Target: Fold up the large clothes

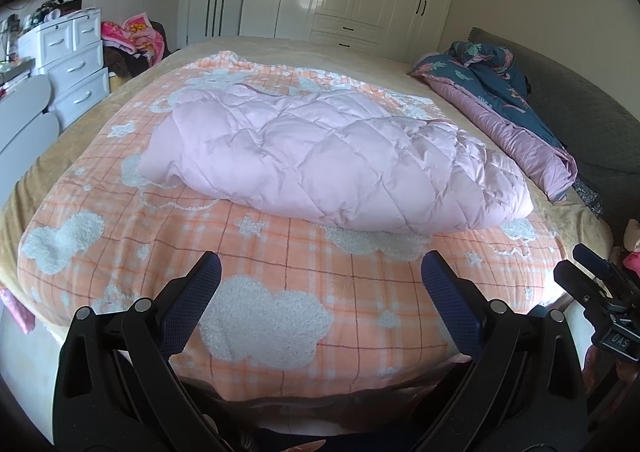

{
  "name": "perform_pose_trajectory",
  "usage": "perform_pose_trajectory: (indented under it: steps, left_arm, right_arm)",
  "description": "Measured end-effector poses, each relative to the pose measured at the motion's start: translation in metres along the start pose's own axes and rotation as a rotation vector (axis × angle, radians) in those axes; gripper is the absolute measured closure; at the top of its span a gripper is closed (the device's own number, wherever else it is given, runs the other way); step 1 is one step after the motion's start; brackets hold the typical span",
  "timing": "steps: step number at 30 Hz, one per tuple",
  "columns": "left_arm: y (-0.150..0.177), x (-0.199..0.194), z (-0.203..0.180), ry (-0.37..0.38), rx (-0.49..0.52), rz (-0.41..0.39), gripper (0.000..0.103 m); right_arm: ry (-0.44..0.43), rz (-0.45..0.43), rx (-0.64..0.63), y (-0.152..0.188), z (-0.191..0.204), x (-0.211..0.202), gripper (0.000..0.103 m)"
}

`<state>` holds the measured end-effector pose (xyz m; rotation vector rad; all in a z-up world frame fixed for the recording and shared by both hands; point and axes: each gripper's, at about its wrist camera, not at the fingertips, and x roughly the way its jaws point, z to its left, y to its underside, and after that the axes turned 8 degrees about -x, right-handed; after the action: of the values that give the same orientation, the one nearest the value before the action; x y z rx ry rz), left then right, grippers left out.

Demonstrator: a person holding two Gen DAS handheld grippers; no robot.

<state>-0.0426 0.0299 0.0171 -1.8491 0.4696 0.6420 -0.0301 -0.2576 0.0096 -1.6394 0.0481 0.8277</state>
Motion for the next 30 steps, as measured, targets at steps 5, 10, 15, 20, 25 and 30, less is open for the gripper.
perform_pose_trajectory:
  steps: [5,10,15,20,25,30]
  left_arm:
    - [0.001,0.0,0.003,-0.003,-0.002,-0.008,0.009]
    - [0.001,0.004,0.004,0.0,0.002,0.009,0.009]
    - [0.0,0.006,0.003,-0.075,0.021,0.011,0.009]
    - [0.0,0.012,0.011,-0.073,-0.002,0.042,0.009]
    - [-0.012,0.034,0.051,-0.12,-0.111,0.076,0.009]
    - [-0.049,0.058,0.141,-0.332,-0.254,0.05,0.009]
  right_arm:
    - [0.005,0.004,0.0,0.001,0.0,0.0,0.004]
    - [0.016,0.025,-0.001,0.004,-0.002,0.004,0.004]
    - [0.024,0.028,0.017,0.003,-0.007,0.003,0.004]
    - [0.095,0.022,0.078,0.005,-0.029,-0.002,0.004]
    - [0.305,-0.009,0.218,0.02,-0.097,-0.022,0.004]
    - [0.653,0.076,0.491,0.088,-0.228,-0.049,0.004]
